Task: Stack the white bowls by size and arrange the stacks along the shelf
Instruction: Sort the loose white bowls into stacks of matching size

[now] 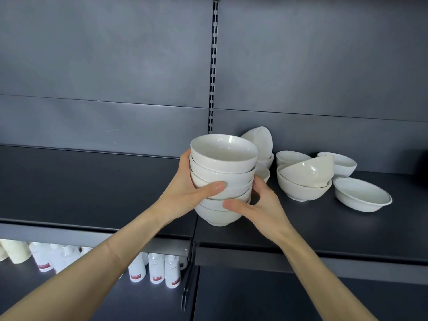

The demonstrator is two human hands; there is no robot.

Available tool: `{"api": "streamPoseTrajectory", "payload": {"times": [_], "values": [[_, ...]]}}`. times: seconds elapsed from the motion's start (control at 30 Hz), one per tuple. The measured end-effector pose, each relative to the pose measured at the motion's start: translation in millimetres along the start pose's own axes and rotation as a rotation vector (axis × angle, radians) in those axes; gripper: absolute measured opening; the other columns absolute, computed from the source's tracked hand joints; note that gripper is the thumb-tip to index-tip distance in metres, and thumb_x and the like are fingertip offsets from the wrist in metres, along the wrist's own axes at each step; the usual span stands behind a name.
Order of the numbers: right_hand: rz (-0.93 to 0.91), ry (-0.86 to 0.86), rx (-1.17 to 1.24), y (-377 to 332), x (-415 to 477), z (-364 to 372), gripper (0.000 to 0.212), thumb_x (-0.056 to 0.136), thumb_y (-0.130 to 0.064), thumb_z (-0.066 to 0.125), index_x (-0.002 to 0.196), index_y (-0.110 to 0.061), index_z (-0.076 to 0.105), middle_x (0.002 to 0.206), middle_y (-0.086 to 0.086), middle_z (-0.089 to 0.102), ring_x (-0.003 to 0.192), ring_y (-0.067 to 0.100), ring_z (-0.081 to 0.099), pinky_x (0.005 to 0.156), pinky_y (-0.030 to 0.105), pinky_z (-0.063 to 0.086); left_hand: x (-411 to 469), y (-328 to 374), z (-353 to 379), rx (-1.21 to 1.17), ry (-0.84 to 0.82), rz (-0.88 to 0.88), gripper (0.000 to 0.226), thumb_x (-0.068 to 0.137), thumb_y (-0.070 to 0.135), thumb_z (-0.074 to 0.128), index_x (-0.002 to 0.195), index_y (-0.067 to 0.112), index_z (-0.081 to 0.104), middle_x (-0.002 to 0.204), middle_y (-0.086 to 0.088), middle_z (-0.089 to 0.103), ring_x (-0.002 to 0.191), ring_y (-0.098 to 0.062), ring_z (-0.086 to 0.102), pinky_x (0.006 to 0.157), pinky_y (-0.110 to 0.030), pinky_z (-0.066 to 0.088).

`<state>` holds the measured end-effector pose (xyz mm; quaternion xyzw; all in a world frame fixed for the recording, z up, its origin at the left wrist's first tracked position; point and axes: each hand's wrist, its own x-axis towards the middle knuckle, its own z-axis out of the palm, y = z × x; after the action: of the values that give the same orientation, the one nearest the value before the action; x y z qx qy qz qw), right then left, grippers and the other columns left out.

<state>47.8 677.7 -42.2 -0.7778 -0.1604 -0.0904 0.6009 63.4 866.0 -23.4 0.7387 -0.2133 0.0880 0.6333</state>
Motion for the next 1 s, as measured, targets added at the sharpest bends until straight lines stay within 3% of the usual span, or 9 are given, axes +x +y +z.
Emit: {"api": "streamPoseTrajectory", "payload": {"times": [0.13,0.37,0.43,0.53,0.63,0.73,0.83,0.93,1.0], "values": [[-0.009,0.036,0.044,7.2,-1.6,4.1,0.057,0.070,-0.026,0.082,0.112,-0.048,0.048,0.113,-0.027,0.061,0.104,-0.012,0.055,0.076,0.006,0.047,-0.2,0.8,4.4,-0.016,0.013,0.025,0.095,0.058,0.046,0.074,0.136,0.028,0.025,0.129,0.016,0.049,0.110,0.014,0.053,0.082,-0.007,0.046],[-0.003,-0.035,0.006,5.8,2.5,0.1,0.070,0.071,-0.028,0.082,0.127,-0.034,0.040,0.124,-0.019,0.053,0.102,-0.021,0.048,0.074,0.001,0.043,-3.3,-4.0,4.6,-0.010,0.036,0.049,0.074,0.062,0.044,0.072,0.127,0.029,0.038,0.127,0.008,0.055,0.112,0.006,0.056,0.084,-0.009,0.046],[-0.022,-0.074,0.017,4.1,3.2,0.4,0.068,0.072,-0.029,0.080,0.124,-0.040,0.037,0.122,-0.024,0.050,0.102,-0.023,0.047,0.075,0.001,0.043,-3.6,-6.7,5.3,-0.026,0.044,0.047,0.080,0.062,0.044,0.073,0.131,0.023,0.038,0.129,0.006,0.055,0.113,0.003,0.057,0.085,-0.010,0.047],[-0.053,-0.106,-0.051,4.6,2.2,3.6,0.067,0.073,-0.050,0.075,0.124,-0.055,0.030,0.121,-0.039,0.044,0.114,-0.020,0.041,0.083,0.004,0.042,-3.4,-8.2,6.5,-0.046,0.051,0.033,0.089,0.061,0.045,0.073,0.136,0.017,0.034,0.130,0.005,0.054,0.114,0.003,0.056,0.085,-0.010,0.047],[-0.041,-0.144,-0.073,4.4,0.4,3.3,0.068,0.075,-0.055,0.069,0.124,-0.060,0.022,0.120,-0.048,0.037,0.115,-0.024,0.035,0.085,0.001,0.040,-4.5,-7.8,3.2,-0.020,0.018,0.022,0.086,0.062,0.046,0.073,0.135,0.023,0.033,0.129,0.010,0.053,0.115,0.005,0.054,0.085,-0.009,0.046],[-0.008,-0.210,0.009,2.2,-0.1,1.3,0.076,0.074,-0.045,0.068,0.132,-0.044,0.020,0.131,-0.032,0.039,0.117,-0.020,0.040,0.089,0.005,0.042,-4.3,-7.5,-2.8,-0.019,-0.040,-0.015,0.085,0.060,0.044,0.075,0.133,0.033,0.031,0.128,0.017,0.052,0.115,0.009,0.052,0.086,-0.008,0.045],[0.015,-0.213,0.015,2.1,0.3,-2.6,0.086,0.069,-0.044,0.072,0.138,-0.036,0.021,0.131,-0.028,0.044,0.117,-0.014,0.046,0.090,0.011,0.046,-3.4,-8.8,-9.7,0.015,-0.112,-0.066,0.101,0.055,0.039,0.081,0.139,0.037,0.025,0.125,0.026,0.052,0.117,0.012,0.050,0.087,-0.008,0.046],[0.041,-0.185,-0.036,4.6,3.5,-6.9,0.095,0.065,-0.052,0.081,0.141,-0.031,0.026,0.130,-0.027,0.049,0.119,-0.008,0.049,0.096,0.020,0.048,-3.2,-9.0,-17.9,0.054,-0.192,-0.111,0.111,0.054,0.025,0.088,0.143,0.037,0.023,0.129,0.025,0.052,0.121,0.006,0.050,0.094,-0.018,0.049],[0.053,-0.162,-0.038,6.3,4.5,-7.5,0.091,0.065,-0.049,0.079,0.139,-0.030,0.030,0.129,-0.025,0.051,0.118,-0.007,0.050,0.097,0.024,0.049,-2.8,-5.2,-20.2,0.079,-0.201,-0.117,0.110,0.059,0.009,0.090,0.144,0.036,0.024,0.132,0.019,0.052,0.120,0.005,0.051,0.096,-0.020,0.049]]}}
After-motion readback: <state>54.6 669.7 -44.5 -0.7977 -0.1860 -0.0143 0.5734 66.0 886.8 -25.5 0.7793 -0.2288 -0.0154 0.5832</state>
